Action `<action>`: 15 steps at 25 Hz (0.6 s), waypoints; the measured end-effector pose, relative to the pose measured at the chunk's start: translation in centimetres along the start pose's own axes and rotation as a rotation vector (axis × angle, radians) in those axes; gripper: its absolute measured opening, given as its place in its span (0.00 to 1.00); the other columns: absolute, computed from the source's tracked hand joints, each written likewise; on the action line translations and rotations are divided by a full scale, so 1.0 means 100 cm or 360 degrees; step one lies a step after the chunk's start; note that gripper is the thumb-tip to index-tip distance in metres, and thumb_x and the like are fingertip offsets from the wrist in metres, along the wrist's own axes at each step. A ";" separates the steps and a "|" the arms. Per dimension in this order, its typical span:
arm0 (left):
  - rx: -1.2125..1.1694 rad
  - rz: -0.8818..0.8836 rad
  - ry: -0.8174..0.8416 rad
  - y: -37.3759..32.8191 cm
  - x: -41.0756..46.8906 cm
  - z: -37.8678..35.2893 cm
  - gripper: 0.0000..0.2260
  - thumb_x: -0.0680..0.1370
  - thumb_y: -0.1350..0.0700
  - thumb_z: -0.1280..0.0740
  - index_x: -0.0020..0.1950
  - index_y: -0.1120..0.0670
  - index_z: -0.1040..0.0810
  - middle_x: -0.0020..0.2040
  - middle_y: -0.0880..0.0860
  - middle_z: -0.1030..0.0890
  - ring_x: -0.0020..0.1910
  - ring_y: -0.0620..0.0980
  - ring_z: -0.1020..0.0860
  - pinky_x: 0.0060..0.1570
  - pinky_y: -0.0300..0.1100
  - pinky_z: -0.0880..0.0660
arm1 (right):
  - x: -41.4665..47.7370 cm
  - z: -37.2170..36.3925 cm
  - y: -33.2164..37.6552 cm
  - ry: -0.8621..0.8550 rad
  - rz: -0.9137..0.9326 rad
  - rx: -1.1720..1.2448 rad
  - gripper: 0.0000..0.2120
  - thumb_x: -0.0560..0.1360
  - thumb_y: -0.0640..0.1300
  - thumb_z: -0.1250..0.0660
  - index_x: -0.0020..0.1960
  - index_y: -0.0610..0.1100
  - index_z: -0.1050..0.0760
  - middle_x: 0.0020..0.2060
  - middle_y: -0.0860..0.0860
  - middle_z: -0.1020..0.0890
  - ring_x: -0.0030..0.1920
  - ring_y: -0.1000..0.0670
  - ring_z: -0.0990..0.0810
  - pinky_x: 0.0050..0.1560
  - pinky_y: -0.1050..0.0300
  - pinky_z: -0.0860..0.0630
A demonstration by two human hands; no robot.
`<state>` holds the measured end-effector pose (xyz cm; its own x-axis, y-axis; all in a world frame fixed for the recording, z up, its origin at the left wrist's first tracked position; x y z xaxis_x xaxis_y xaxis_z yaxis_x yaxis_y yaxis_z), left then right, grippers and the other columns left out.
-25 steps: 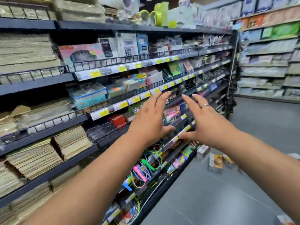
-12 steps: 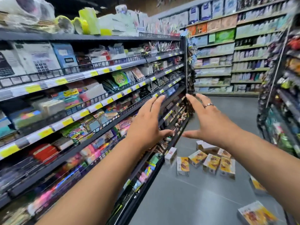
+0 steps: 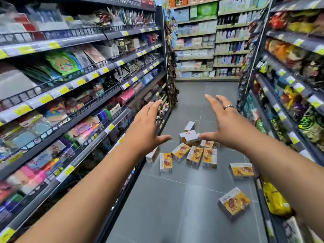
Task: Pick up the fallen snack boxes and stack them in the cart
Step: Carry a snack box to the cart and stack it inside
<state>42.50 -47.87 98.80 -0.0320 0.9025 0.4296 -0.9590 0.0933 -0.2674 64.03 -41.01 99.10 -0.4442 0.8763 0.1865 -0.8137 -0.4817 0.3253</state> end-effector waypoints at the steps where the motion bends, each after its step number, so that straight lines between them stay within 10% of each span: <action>1: -0.0014 -0.0009 0.0015 0.008 0.015 -0.012 0.47 0.68 0.44 0.23 0.79 0.51 0.48 0.77 0.51 0.41 0.76 0.50 0.43 0.75 0.47 0.44 | 0.014 -0.006 -0.008 0.0006 -0.0027 -0.0008 0.56 0.65 0.63 0.25 0.78 0.58 0.61 0.78 0.50 0.55 0.75 0.42 0.40 0.68 0.45 0.33; 15: -0.0095 -0.0081 0.0250 0.189 0.225 -0.148 0.48 0.67 0.45 0.22 0.79 0.52 0.46 0.77 0.53 0.40 0.76 0.52 0.42 0.75 0.48 0.43 | 0.255 -0.118 -0.057 0.0123 -0.0329 -0.0035 0.56 0.64 0.63 0.25 0.78 0.56 0.58 0.78 0.48 0.53 0.74 0.40 0.39 0.69 0.43 0.34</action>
<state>27.87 -19.57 90.62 0.0651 0.9501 0.3050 -0.9396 0.1613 -0.3018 52.90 -15.84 91.08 -0.2940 0.9547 0.0462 -0.8979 -0.2924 0.3290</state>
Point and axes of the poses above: each hand's wrist, its own x-axis towards the middle knuckle, its own z-axis out of the back of the hand, y = z × x, the point moved 5 cm from there along x, towards the middle knuckle
